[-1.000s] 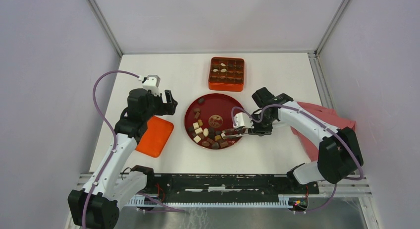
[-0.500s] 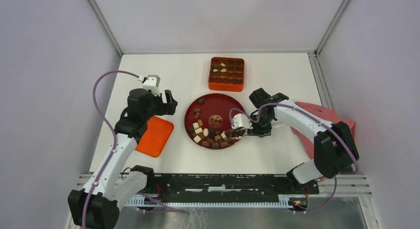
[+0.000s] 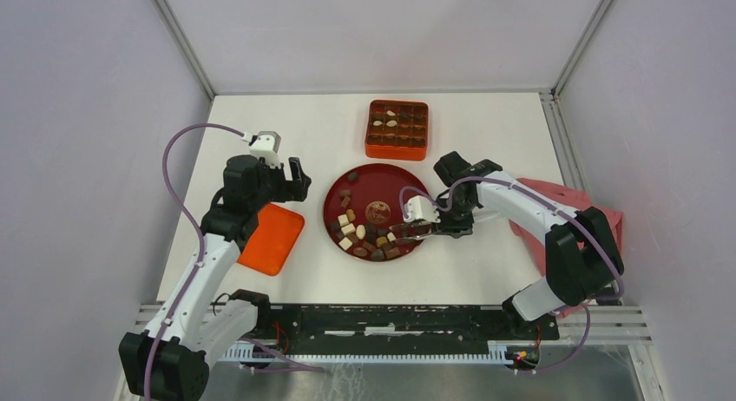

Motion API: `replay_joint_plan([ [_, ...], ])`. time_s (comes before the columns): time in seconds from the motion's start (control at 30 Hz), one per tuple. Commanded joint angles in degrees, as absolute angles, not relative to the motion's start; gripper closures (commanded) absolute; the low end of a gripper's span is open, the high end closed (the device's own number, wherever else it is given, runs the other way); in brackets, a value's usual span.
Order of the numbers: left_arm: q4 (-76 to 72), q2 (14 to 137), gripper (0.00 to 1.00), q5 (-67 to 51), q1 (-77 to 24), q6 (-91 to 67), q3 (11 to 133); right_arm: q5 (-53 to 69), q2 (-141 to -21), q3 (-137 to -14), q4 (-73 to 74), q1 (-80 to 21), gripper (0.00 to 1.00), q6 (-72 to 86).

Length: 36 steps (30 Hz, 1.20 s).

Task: Pack the chocolate
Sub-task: Pick up the fake chocolate from the plate.

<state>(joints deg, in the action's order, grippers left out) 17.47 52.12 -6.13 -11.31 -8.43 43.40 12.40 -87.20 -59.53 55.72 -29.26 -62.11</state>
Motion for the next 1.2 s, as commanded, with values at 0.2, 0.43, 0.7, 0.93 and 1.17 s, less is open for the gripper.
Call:
replay_joint_plan([
  [0.2, 16.3, 51.2, 0.11, -6.6, -11.0, -5.3, 43.3, 11.5, -89.3, -62.8, 54.5, -30.3, 0.54, -61.3],
  [0.43, 16.2, 51.2, 0.11, -6.6, -11.1, -5.3, 43.3, 11.6, -90.2, -63.0, 54.7, -31.2, 0.56, -61.3],
  [0.7, 16.3, 51.3, 0.11, -6.7, -11.1, -5.3, 43.3, 12.3, -89.2, -64.2, 55.3, -31.5, 0.79, -60.9],
  [0.93, 16.2, 51.3, 0.11, -6.9, -11.1, -5.3, 43.3, 13.8, -86.8, -65.5, 55.3, -30.5, 0.91, -60.0],
  [1.17, 16.2, 51.1, 0.11, -6.9, -11.1, -5.3, 43.3, 18.9, -88.5, -70.5, 53.1, -25.0, 0.92, -56.1],
])
